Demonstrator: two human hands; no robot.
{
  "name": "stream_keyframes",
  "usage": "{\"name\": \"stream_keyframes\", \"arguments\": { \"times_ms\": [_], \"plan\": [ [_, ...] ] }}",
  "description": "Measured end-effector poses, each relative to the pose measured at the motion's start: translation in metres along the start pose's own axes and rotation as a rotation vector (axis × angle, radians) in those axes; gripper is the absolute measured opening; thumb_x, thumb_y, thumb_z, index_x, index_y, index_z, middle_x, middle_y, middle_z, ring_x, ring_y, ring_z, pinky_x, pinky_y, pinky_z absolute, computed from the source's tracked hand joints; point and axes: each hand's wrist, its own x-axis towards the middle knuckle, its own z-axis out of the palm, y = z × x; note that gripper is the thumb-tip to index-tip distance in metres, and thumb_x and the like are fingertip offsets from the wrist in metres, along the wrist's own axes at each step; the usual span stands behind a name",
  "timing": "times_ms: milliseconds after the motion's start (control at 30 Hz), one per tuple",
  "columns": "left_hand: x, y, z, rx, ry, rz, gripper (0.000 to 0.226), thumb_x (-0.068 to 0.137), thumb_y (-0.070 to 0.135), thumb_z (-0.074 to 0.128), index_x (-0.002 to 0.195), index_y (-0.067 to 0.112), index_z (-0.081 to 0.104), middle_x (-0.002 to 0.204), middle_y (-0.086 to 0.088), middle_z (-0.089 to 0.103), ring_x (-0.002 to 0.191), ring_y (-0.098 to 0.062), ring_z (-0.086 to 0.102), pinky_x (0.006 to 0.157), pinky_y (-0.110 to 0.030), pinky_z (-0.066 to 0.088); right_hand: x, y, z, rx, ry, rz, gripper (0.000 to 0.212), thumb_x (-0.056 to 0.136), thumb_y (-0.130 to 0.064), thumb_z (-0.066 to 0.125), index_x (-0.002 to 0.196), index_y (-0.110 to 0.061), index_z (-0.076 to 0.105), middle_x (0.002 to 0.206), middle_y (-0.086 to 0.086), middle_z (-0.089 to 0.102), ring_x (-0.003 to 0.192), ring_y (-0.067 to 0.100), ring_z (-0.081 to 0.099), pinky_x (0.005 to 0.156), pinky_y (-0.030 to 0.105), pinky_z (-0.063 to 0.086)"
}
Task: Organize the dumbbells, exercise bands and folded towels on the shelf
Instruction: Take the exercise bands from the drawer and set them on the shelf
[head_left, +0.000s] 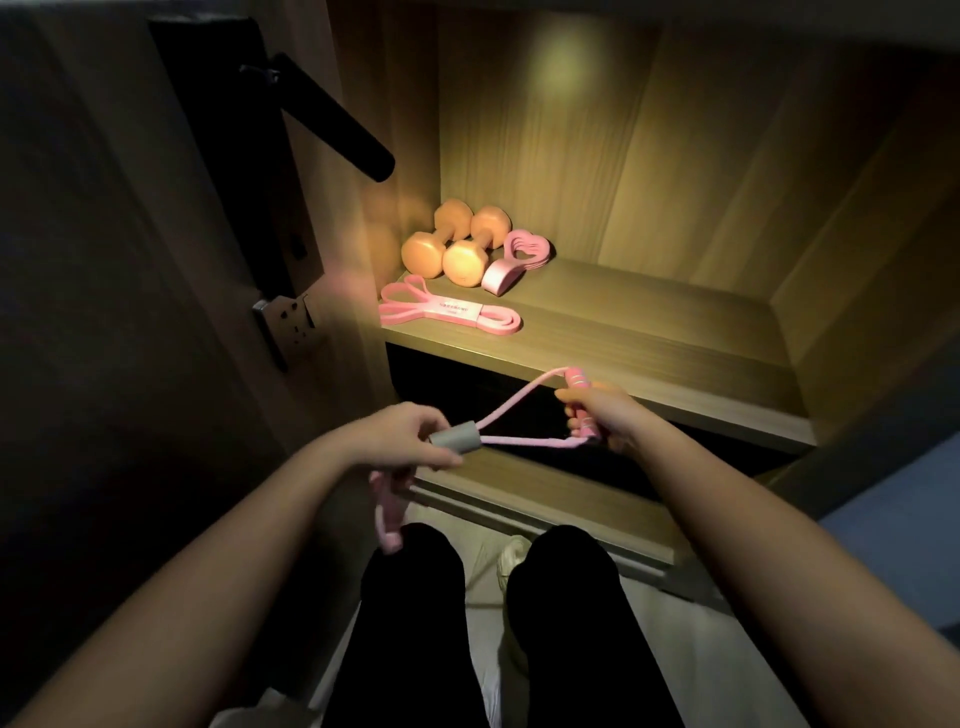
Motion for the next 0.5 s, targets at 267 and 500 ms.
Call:
{"name": "stream_keyframes", "arguments": {
  "times_ms": [267, 500],
  "plan": [
    [-0.015, -0.026, -0.012, 0.125, -0.232, -0.207, 0.013, 0.083, 0.021, 0.076, 0.083, 0.013, 0.065, 0.080, -0.003, 0.066, 0.075, -0.015, 0.063, 0.068, -0.024, 0.051, -0.015, 0.015, -0.057, -0.024, 0.264, -0.007, 0.017, 0.095, -0.007, 0.053, 0.079, -0.011, 0.053, 0.063, 0.003, 0.044, 0.033, 0.006, 0.040, 0.033, 0.014, 0.034],
    [-0.010, -0.036, 0.007, 0.043, 0.400, -0.350, 0.014, 0.089, 0.001, 0.060, 0.081, 0.013, 0.060, 0.092, -0.009, 0.062, 0.083, -0.024, 0.064, 0.076, -0.035, 0.057, -0.021, 0.025, -0.056, 0.057, 0.220, 0.020, 0.014, 0.096, -0.007, 0.053, 0.082, -0.010, 0.050, 0.063, 0.004, 0.044, 0.033, 0.007, 0.042, 0.032, 0.015, 0.033]
  ]
}}
